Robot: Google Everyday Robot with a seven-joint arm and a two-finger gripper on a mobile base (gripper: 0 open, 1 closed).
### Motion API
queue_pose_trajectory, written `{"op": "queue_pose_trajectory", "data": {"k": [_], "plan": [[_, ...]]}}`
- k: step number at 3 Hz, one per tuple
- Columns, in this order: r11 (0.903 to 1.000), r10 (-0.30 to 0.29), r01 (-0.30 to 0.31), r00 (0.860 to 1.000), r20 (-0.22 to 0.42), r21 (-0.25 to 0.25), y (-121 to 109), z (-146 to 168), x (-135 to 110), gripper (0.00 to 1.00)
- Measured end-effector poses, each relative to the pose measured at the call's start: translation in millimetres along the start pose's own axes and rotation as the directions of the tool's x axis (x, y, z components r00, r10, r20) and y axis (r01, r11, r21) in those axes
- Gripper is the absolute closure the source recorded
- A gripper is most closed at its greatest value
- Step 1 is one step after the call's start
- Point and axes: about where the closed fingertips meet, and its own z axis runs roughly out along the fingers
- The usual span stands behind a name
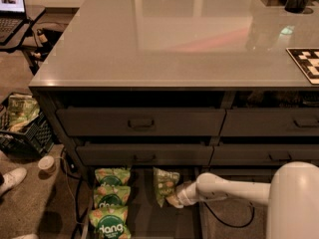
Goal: Pick green jalapeno chip bag from bottom drawer and place on counter
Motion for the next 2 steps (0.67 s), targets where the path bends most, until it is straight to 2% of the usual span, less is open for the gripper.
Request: {"op": "queue_pose_trajectory", "data": {"k": [1,2], "plan": [[0.9976,-0.006,0.007,1.0,-0.009,0.069,19.3,-47.8,22.3,1.0],[0.9977,-0.005,0.006,1.0,-0.011,0.067,21.3,-48.4,24.3,1.0]]}}
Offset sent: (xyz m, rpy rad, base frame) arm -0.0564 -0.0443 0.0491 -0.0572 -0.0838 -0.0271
